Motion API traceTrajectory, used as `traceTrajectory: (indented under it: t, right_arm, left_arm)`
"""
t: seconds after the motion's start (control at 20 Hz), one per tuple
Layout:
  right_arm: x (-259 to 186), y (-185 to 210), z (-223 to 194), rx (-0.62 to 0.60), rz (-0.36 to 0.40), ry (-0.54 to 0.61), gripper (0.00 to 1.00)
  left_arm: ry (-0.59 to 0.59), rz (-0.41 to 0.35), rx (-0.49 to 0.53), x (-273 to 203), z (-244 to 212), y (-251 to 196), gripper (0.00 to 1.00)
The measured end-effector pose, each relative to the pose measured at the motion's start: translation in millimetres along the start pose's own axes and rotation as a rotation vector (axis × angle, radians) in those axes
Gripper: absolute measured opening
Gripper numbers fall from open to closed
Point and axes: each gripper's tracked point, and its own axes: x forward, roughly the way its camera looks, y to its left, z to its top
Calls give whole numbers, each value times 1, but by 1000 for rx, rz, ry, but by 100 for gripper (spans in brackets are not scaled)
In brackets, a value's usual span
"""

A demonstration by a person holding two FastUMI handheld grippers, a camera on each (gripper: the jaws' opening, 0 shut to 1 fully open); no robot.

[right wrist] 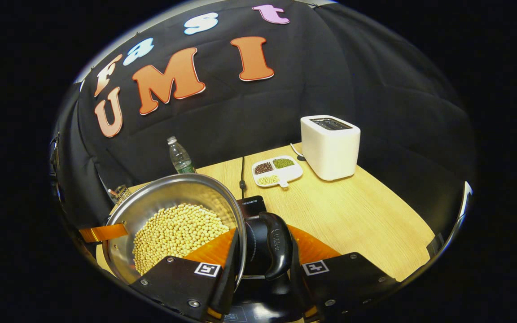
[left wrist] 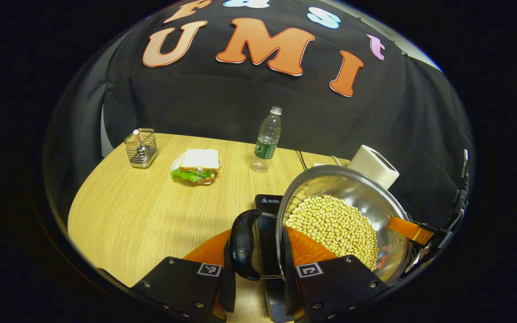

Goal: First push the handle of the pot to place it horizontally, then grasp the pot with both hands and set it on the induction cooktop.

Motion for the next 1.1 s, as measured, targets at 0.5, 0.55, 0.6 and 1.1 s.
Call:
traceTrajectory:
  t: [0.5,0.55,0.6,1.1]
  right_arm:
    - [21,-3,-19,0,-16,54,52]
    - [22,-3,-22,2,-16,62,52]
    - [25,-1,-24,0,-17,69,52]
    - [-2,-7,26,-110,-75,-51,78]
  left_arm:
    - [50,2,-17,32,-20,-2,45]
    - [57,2,-21,35,-22,-2,45]
    - [64,3,-21,39,-24,-2,45]
    - [-11,4,-30,13,7,7,53]
